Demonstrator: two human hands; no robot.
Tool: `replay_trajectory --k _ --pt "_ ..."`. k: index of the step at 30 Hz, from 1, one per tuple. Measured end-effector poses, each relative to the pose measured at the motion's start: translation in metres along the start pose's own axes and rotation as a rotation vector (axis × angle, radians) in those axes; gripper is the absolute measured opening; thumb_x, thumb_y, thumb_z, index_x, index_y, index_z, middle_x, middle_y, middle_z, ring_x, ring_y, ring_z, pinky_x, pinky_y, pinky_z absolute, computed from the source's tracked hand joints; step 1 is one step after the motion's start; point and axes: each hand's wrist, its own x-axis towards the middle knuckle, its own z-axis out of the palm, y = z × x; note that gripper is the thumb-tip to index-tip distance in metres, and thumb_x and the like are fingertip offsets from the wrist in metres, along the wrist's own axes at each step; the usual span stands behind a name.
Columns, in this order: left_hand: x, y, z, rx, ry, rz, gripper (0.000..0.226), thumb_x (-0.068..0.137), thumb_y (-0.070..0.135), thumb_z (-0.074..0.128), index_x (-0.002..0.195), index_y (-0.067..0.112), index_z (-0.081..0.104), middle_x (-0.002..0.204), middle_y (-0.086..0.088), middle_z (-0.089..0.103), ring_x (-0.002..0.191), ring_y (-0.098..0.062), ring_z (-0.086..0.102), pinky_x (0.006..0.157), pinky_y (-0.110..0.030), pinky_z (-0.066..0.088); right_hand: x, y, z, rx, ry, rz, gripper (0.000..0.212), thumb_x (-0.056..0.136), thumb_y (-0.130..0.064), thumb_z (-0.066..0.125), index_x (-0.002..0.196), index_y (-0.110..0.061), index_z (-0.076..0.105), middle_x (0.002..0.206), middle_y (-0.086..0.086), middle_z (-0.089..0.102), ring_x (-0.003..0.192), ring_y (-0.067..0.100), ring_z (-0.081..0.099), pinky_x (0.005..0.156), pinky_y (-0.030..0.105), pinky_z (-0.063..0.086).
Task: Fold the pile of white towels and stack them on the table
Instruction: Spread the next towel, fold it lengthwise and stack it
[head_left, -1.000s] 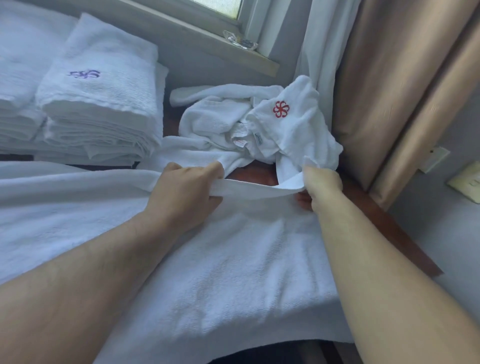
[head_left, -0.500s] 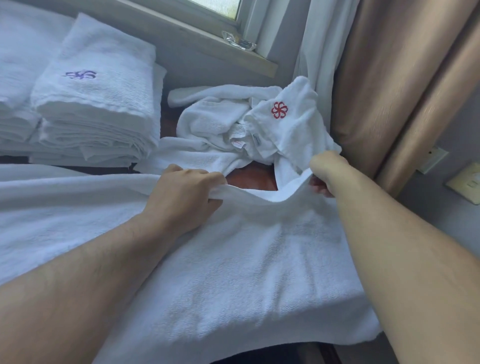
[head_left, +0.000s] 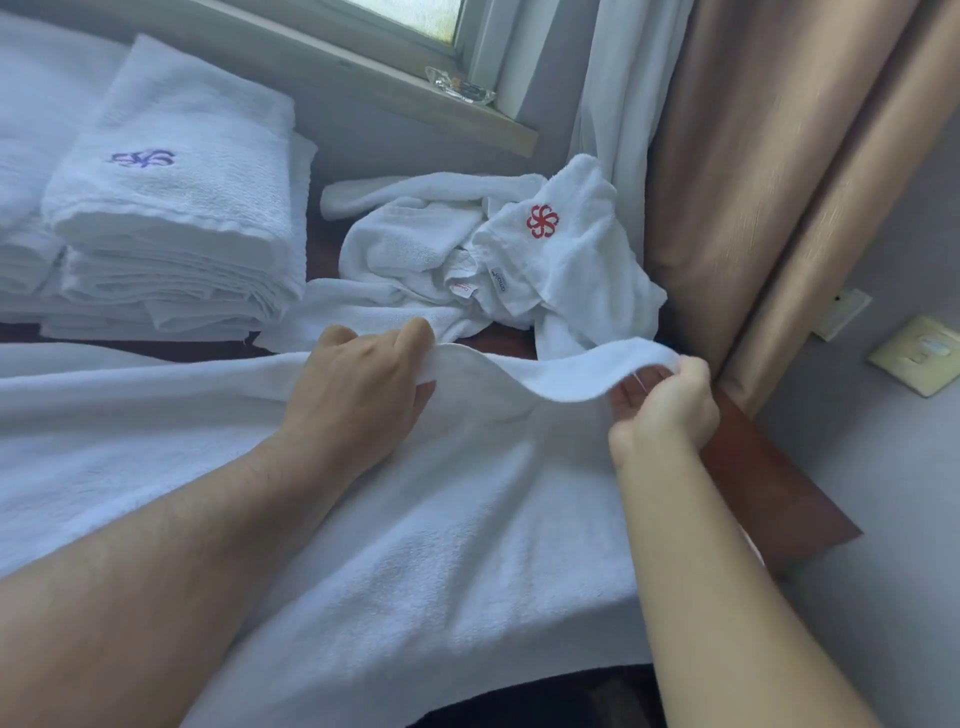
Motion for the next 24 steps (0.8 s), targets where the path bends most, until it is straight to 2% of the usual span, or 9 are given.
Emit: replay_trajectory --k 3,8,10,12,14,17,19,21,24 --pt "0.000 0.005 -0.004 0.014 0.016 0.041 0.028 0.079 0.031 0.074 0.089 0.013 0.056 0.071 -0.001 0.061 0.066 -0.030 0.062 0.072 -0.041 0.040 -0.003 0.014 -0.034 -0.085 -0.005 0.052 0.021 0.086 -0.020 0.052 0.085 -0.006 0.067 0.062 0.003 0.069 0.059 0.023 0.071 0.058 0.037 0.059" --pt "0.005 0.030 -0.016 0.149 -0.215 -0.041 0.019 0.081 0.040 0.065 0.096 0.030 0.070 0.083 0.008 0.053 0.090 -0.021 0.057 0.086 -0.040 0.026 -0.007 0.022 -0.045 -0.275 -0.056 -0.010 0.020 0.078 -0.026 0.050 0.072 -0.014 0.065 0.078 0.002 0.068 0.073 0.023 0.065 0.074 0.045 0.057" --pt "0.002 0.039 -0.023 0.156 -0.178 -0.083 0.015 0.081 0.032 0.061 0.092 0.030 0.070 0.078 0.008 0.049 0.087 -0.022 0.056 0.084 -0.040 0.025 -0.006 0.023 -0.046 -0.226 -0.006 -0.065 0.023 0.079 -0.027 0.049 0.080 -0.017 0.070 0.085 -0.002 0.073 0.081 0.022 0.069 0.081 0.042 0.060" --pt "-0.013 0.042 -0.030 0.063 -0.037 -0.046 0.013 0.078 0.026 0.061 0.086 0.026 0.071 0.072 0.007 0.051 0.076 -0.026 0.058 0.080 -0.041 0.031 -0.007 0.020 -0.050 -0.236 0.106 -0.185 0.027 0.083 -0.028 0.045 0.083 -0.018 0.070 0.078 -0.009 0.073 0.079 0.020 0.068 0.071 0.026 0.057" --pt "-0.031 0.038 -0.033 0.012 0.055 0.078 0.013 0.076 0.026 0.062 0.084 0.024 0.072 0.070 0.005 0.056 0.070 -0.028 0.058 0.078 -0.042 0.037 -0.006 0.018 -0.055 -0.230 0.199 -0.243 0.030 0.083 -0.026 0.041 0.081 -0.014 0.068 0.072 -0.009 0.071 0.075 0.021 0.065 0.065 0.025 0.053" --pt "-0.041 0.032 -0.034 -0.016 -0.042 0.274 0.012 0.071 0.031 0.061 0.075 0.025 0.071 0.070 0.005 0.050 0.068 -0.026 0.053 0.077 -0.039 0.038 -0.006 0.017 -0.056 -0.144 0.198 -0.197 0.027 0.080 -0.025 0.040 0.085 -0.010 0.061 0.089 0.000 0.066 0.076 0.023 0.061 0.071 0.034 0.054" --pt "-0.040 0.035 -0.033 -0.023 -0.130 0.352 0.012 0.069 0.034 0.063 0.064 0.024 0.066 0.069 0.005 0.045 0.066 -0.024 0.048 0.075 -0.036 0.038 -0.011 0.016 -0.055 -0.139 0.189 -0.210 0.021 0.083 -0.023 0.040 0.087 -0.011 0.057 0.086 -0.001 0.060 0.070 0.019 0.056 0.058 0.022 0.050" --pt "-0.039 0.039 -0.032 -0.032 -0.202 0.382 0.016 0.070 0.035 0.064 0.059 0.024 0.062 0.066 0.005 0.044 0.063 -0.023 0.047 0.071 -0.035 0.039 -0.012 0.014 -0.055 -0.169 0.207 -0.227 0.019 0.087 -0.022 0.040 0.088 -0.012 0.056 0.085 -0.002 0.058 0.069 0.014 0.055 0.050 0.020 0.045" --pt "-0.039 0.040 -0.030 -0.071 -0.294 0.366 0.015 0.069 0.036 0.068 0.060 0.024 0.063 0.061 0.006 0.043 0.060 -0.023 0.048 0.062 -0.034 0.040 -0.014 0.011 -0.054 -0.258 0.216 -0.288 0.012 0.086 -0.021 0.041 0.080 -0.012 0.048 0.081 0.000 0.055 0.066 0.016 0.050 0.055 0.027 0.040"
